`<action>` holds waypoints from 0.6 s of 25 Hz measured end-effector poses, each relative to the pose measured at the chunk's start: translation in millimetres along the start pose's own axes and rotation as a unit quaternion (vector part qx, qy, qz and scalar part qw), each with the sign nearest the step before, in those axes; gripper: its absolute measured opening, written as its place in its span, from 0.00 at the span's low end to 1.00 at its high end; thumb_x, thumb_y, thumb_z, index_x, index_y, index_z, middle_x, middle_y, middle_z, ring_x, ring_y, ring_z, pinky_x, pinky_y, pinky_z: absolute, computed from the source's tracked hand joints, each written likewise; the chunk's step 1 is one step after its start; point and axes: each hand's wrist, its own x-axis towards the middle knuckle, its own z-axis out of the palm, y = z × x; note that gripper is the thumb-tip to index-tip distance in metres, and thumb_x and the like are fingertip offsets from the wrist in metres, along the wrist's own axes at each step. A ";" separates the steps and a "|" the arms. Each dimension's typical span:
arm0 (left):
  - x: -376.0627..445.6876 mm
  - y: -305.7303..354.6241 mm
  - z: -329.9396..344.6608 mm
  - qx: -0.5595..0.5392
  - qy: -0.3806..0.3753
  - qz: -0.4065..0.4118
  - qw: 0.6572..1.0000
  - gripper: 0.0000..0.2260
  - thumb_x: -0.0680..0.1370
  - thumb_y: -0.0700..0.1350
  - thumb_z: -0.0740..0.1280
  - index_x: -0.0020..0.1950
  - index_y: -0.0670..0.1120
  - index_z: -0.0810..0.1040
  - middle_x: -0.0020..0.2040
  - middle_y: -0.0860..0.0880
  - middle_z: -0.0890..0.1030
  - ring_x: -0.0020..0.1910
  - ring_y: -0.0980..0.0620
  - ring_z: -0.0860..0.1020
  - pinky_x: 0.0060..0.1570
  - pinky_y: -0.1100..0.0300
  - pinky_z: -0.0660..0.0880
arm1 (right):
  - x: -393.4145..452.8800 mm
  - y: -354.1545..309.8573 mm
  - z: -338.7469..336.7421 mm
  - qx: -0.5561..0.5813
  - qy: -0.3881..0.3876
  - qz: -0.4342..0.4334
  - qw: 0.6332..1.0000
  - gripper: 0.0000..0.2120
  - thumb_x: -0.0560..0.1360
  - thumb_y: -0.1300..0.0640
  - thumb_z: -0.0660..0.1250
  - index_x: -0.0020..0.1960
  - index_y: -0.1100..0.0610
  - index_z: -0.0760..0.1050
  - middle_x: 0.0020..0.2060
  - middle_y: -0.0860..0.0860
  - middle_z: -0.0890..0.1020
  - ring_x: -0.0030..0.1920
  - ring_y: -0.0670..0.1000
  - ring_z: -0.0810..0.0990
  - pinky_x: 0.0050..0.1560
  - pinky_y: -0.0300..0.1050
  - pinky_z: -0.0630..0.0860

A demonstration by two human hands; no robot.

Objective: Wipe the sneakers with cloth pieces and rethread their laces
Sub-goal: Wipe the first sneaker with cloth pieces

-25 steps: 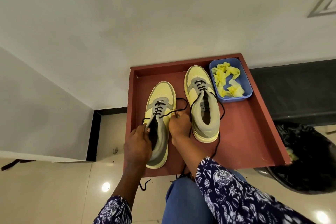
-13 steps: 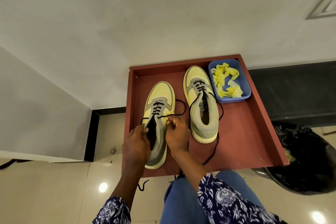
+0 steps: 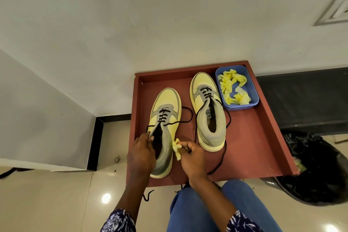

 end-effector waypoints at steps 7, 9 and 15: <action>-7.5 -4.9 0.3 -0.029 0.002 -0.010 1.000 0.12 0.80 0.46 0.58 0.58 0.45 0.77 0.46 0.48 0.79 0.39 0.51 0.76 0.30 0.68 0.66 | 16.3 -65.3 -16.5 0.112 0.017 -0.090 0.990 0.12 0.74 0.63 0.62 0.36 0.51 0.79 0.31 0.45 0.79 0.32 0.42 0.73 0.34 0.35 0.69; -12.5 -7.2 0.0 -0.036 -0.001 -0.011 0.999 0.12 0.80 0.47 0.58 0.58 0.46 0.77 0.46 0.49 0.79 0.39 0.51 0.76 0.31 0.66 0.68 | 32.0 -82.8 -13.9 0.089 0.013 -0.107 0.990 0.09 0.74 0.55 0.66 0.35 0.53 0.77 0.28 0.44 0.75 0.30 0.41 0.70 0.33 0.34 0.66; -22.8 -13.3 0.9 -0.035 0.011 -0.011 0.999 0.13 0.79 0.49 0.58 0.60 0.47 0.76 0.48 0.48 0.81 0.42 0.50 0.77 0.35 0.63 0.72 | 84.1 -87.3 10.1 -0.136 0.038 -0.127 0.982 0.07 0.74 0.61 0.65 0.48 0.61 0.79 0.48 0.55 0.83 0.48 0.53 0.80 0.50 0.43 0.72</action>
